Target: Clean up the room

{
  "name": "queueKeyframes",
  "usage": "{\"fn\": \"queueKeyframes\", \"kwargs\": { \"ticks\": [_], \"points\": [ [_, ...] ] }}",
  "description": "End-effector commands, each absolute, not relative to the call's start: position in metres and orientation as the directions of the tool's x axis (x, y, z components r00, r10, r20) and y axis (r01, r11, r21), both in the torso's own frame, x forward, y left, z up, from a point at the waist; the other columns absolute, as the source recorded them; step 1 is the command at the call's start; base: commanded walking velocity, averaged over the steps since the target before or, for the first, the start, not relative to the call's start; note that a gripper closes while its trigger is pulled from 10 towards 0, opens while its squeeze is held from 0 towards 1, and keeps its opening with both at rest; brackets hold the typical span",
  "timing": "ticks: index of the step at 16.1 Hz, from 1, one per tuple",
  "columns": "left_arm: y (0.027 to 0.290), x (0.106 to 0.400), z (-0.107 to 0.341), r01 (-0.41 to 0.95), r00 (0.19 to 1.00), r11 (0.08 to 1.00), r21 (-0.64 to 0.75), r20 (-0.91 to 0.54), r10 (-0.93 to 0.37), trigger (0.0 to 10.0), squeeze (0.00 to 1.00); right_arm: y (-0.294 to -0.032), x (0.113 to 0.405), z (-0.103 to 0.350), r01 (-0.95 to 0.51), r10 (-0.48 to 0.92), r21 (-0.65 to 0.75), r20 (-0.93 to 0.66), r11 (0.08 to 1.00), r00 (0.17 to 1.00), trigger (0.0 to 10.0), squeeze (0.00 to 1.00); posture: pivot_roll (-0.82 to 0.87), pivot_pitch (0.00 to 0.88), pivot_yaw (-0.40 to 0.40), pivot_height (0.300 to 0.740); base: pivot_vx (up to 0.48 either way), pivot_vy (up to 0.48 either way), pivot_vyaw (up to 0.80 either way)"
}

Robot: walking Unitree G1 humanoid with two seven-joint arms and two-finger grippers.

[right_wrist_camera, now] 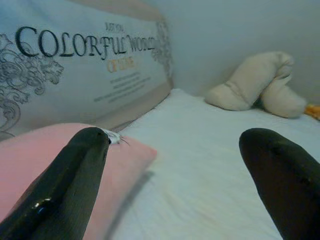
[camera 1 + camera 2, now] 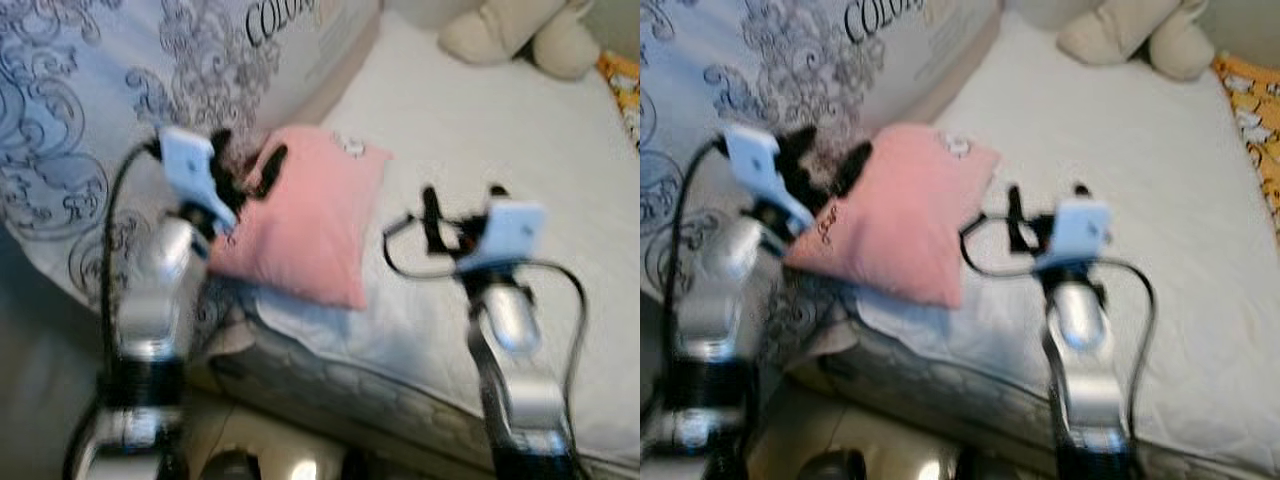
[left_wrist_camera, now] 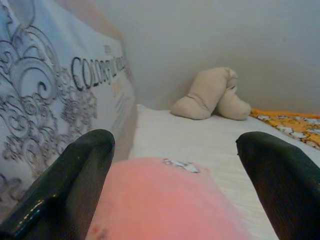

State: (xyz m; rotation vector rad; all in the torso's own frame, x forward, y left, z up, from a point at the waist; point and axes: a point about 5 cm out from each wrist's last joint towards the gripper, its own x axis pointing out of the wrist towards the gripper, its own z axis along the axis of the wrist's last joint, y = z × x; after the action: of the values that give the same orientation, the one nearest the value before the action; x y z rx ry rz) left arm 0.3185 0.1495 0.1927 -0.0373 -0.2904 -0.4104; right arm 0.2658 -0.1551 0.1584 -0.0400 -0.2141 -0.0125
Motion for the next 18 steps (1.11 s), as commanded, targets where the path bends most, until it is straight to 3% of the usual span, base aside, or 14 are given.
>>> {"fn": "queueKeyframes", "kwargs": {
  "ticks": [1, 3, 6, 7, 8, 9, 10, 12, 13, 15, 18],
  "points": [
    [0.146, 0.313, 0.19, 0.407, 0.875, 0.913, 0.02, 0.277, -0.396, 10.0, 0.0, -0.161, 0.259, 0.16, 0.039, -0.026, -0.057, 0.214, 0.998, 0.977, 10.0, 1.0, 0.01, 0.0, -0.047, 0.74, 0.0, 0.0, 0.0],
    [0.15, 0.286, 0.162, 0.425, 0.883, 0.904, 0.053, 0.196, -0.427, 10.0, 0.0, -0.169, 0.224, 0.145, 0.007, 0.007, -0.092, 0.149, 0.996, 0.989, 10.0, 1.0, 0.01, 0.0, -0.052, 0.74, 0.0, 0.0, 0.0],
    [0.169, 0.261, 0.133, 0.408, 0.898, 0.905, 0.121, 0.126, -0.422, 10.0, 0.0, -0.173, 0.201, 0.127, -0.02, 0.022, -0.053, 0.05, 0.998, 0.998, 10.0, 1.0, 0.01, 0.0, -0.055, 0.74, 0.0, 0.0, 0.0],
    [0.181, 0.255, 0.126, 0.326, 0.935, 0.94, 0.101, 0.111, -0.336, 10.0, 0.0, -0.18, 0.199, 0.121, 0.018, -0.017, -0.035, 0.028, 0.999, 0.999, 10.0, 0.65, 0.01, 0.0, -0.053, 0.74, 0.0, 0.0, 0.0],
    [0.187, 0.25, 0.124, 0.254, 0.96, 0.963, 0.09, 0.098, -0.263, 10.0, 0.66, -0.187, 0.197, 0.118, 0.048, -0.048, -0.007, 0.02, 0.999, 0.999, 10.0, 0.37, 0.02, 0.0, -0.049, 0.74, 0.0, 0.0, 0.0],
    [0.186, 0.245, 0.122, 0.24, 0.965, 0.968, 0.067, 0.092, -0.245, 10.0, 1.0, -0.19, 0.195, 0.117, 0.052, -0.052, 0.003, 0.023, 0.999, 0.998, 10.0, 0.09, 0.02, 0.0, -0.05, 0.74, 0.0, 0.0, 0.0],
    [0.178, 0.24, 0.121, 0.292, 0.952, 0.956, 0.045, 0.088, -0.294, 10.0, 1.0, -0.193, 0.188, 0.109, 0.029, -0.029, -0.021, -0.006, 0.999, 1.0, 10.0, 0.0, 0.02, 0.0, -0.051, 0.74, 0.0, 0.0, 0.0],
    [0.168, 0.25, 0.117, 0.318, 0.946, 0.946, 0.066, 0.039, -0.321, 10.0, 1.0, -0.192, 0.193, 0.097, -0.014, 0.011, -0.058, -0.061, 0.998, 0.998, 10.0, 0.0, 0.01, 0.0, -0.04, 0.74, 0.0, 0.0, 0.0],
    [0.165, 0.254, 0.122, 0.34, 0.936, 0.938, 0.066, 0.068, -0.344, 10.0, 0.0, -0.19, 0.199, 0.1, -0.007, 0.005, -0.051, -0.046, 0.999, 0.999, 10.0, 0.0, 0.01, 0.0, -0.035, 0.74, 0.0, 0.0, 0.0],
    [0.16, 0.259, 0.129, 0.351, 0.93, 0.93, 0.107, 0.079, -0.359, 10.0, 0.0, -0.182, 0.211, 0.106, -0.008, 0.007, -0.026, -0.017, 1.0, 1.0, 10.0, 0.0, 0.0, 0.0, -0.031, 0.74, 0.0, 0.0, 0.0],
    [0.153, 0.263, 0.129, 0.367, 0.924, 0.929, 0.051, 0.091, -0.37, 10.0, 0.0, -0.176, 0.225, 0.107, 0.018, -0.018, 0.007, 0.009, 1.0, 1.0, 10.0, 0.0, -0.01, 0.0, -0.032, 0.74, 0.0, -0.48, 0.0]
  ]
}}
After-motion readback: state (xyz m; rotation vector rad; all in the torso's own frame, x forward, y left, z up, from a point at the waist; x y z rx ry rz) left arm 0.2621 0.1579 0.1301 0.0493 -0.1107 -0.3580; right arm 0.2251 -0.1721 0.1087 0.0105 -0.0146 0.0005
